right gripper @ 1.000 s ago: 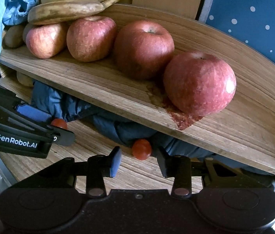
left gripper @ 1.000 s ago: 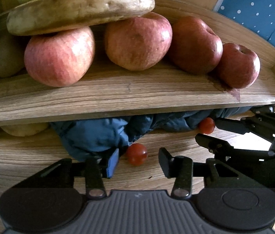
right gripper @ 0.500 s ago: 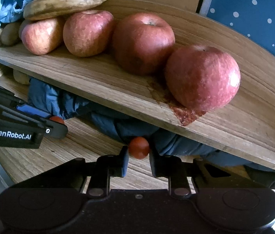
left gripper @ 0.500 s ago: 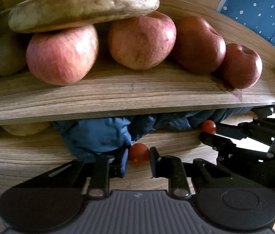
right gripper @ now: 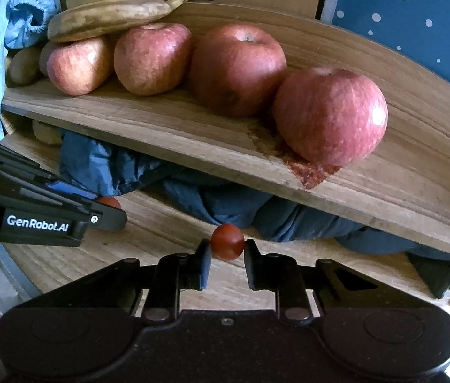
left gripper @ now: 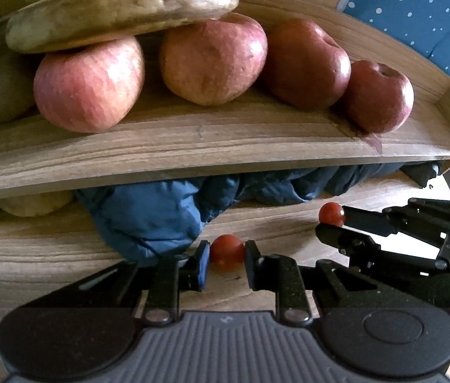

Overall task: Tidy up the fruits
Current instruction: 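Carry both cherry tomatoes back over the steel tray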

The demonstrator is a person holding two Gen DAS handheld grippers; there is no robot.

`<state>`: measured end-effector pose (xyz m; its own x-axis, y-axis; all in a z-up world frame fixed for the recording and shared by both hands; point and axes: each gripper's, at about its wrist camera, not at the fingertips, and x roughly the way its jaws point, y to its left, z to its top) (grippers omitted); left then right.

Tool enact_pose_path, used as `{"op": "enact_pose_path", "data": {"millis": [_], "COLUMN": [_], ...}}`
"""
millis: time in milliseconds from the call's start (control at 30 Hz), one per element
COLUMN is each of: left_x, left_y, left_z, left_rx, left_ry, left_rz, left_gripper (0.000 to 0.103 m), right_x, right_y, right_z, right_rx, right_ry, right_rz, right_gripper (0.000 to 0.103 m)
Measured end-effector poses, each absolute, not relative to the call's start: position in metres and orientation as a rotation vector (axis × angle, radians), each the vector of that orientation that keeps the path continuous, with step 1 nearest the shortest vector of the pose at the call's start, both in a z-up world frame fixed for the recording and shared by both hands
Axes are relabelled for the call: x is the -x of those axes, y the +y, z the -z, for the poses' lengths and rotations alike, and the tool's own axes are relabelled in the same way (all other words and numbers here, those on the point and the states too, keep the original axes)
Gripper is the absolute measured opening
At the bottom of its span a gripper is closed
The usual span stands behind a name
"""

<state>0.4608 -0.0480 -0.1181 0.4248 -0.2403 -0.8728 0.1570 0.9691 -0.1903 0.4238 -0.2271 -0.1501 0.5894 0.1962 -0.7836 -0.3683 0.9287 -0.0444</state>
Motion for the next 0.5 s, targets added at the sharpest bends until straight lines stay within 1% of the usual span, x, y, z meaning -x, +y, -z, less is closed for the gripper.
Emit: {"op": "enact_pose_path", "data": {"millis": [500], "left_x": [-0.442], "left_y": [-0.057], "left_z": [0.111], "left_rx": [0.062], "left_ry": [1.084], "left_rz": [0.269], "left_gripper": [0.025], "right_x": [-0.397], "right_y": [-0.232], "right_z": [0.136], "right_rx": [0.169], "right_ry": [0.872], "right_rz": [-0.338], "right_gripper": [0.023]}}
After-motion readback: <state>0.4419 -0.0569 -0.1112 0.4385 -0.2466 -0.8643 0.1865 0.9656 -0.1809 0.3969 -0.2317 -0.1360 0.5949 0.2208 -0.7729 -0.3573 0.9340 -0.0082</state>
